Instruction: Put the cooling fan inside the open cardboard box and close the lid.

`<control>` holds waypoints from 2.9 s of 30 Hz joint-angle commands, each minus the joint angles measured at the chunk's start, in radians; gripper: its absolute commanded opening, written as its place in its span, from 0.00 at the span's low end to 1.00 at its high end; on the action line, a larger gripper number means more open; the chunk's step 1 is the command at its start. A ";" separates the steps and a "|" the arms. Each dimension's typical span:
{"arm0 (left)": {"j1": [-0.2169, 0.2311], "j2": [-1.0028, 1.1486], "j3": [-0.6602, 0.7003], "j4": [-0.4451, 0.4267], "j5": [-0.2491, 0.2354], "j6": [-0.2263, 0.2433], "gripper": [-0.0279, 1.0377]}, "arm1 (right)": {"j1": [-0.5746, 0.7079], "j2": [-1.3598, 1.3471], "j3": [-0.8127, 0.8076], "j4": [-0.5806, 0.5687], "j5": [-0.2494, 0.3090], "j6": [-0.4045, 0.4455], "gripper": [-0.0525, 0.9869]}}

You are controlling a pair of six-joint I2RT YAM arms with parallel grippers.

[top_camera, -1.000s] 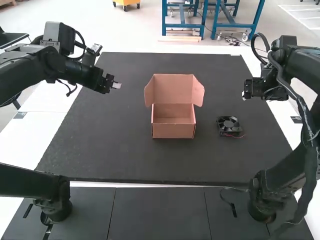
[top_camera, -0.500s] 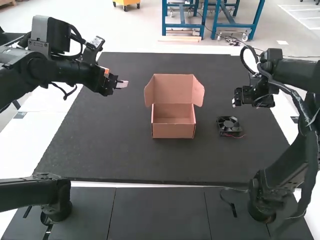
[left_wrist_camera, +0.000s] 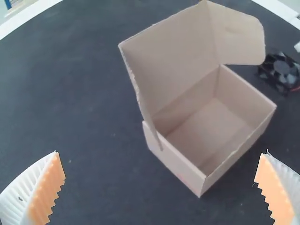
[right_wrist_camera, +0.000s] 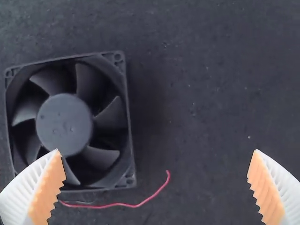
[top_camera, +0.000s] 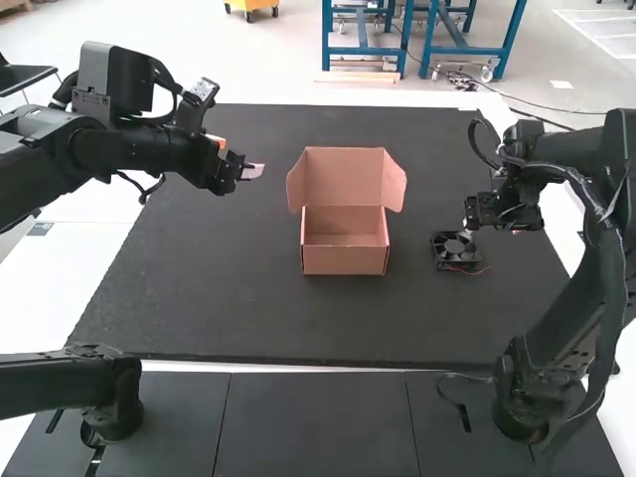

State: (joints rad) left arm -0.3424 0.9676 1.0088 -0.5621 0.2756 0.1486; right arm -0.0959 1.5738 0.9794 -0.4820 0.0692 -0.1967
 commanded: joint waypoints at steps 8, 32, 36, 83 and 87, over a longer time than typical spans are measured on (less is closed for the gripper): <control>-0.032 -0.017 -0.006 0.013 -0.012 -0.007 0.93 | -0.028 0.118 0.059 0.002 0.043 -0.010 0.90; -0.032 -0.017 0.004 0.018 -0.012 -0.007 0.93 | -0.042 0.293 0.243 -0.161 -0.019 0.022 0.90; -0.030 -0.017 0.010 0.019 -0.012 -0.007 0.93 | -0.041 0.302 0.242 -0.171 -0.020 0.023 0.90; -0.026 -0.036 0.040 0.019 -0.012 -0.044 0.93 | -0.024 0.422 0.283 -0.239 -0.091 0.059 0.33; -0.026 -0.036 0.042 0.016 -0.012 -0.044 0.93 | -0.021 0.422 0.286 -0.250 -0.137 0.065 0.04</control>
State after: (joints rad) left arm -0.3668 0.9672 1.0092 -0.5507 0.2684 0.1108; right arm -0.1177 1.9762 1.2560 -0.7124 -0.0391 -0.1406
